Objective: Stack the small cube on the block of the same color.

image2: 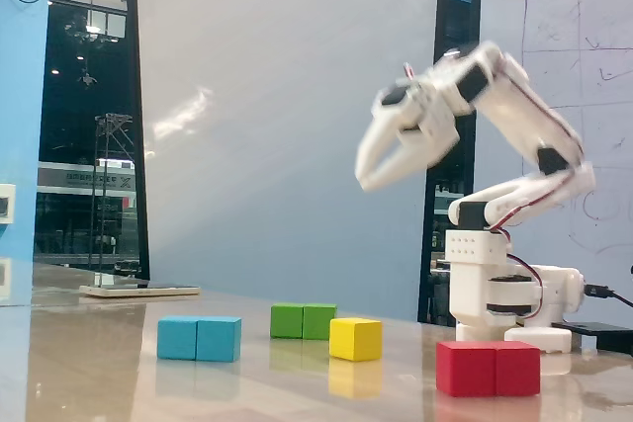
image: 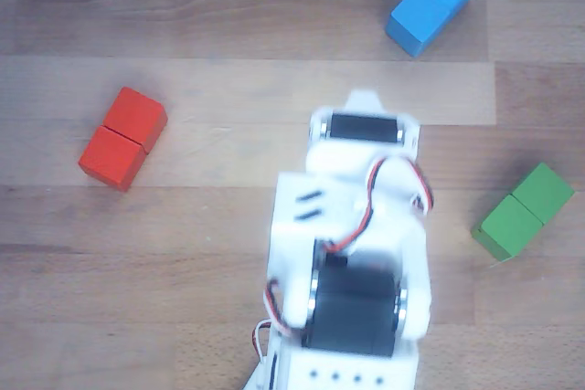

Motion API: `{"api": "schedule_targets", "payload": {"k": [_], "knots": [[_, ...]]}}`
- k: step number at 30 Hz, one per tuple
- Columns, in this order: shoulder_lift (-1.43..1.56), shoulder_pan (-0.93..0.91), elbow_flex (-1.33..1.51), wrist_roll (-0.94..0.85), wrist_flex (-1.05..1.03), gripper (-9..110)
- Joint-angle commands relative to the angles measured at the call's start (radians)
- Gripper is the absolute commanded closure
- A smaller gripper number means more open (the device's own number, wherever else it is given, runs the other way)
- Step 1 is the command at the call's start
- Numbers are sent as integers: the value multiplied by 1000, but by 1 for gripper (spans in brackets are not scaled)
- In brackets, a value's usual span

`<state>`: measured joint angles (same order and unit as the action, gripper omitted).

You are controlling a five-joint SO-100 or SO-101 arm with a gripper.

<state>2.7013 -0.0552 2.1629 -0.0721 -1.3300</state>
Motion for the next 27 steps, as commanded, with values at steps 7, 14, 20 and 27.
{"api": "schedule_targets", "payload": {"k": [7,14,20,27], "knots": [[-571,0,-540,3,-60,101],[-710,0,-541,5,-319,101],[-801,-2,-541,5,-400,101],[-815,-2,-541,-5,-400,101]]}}
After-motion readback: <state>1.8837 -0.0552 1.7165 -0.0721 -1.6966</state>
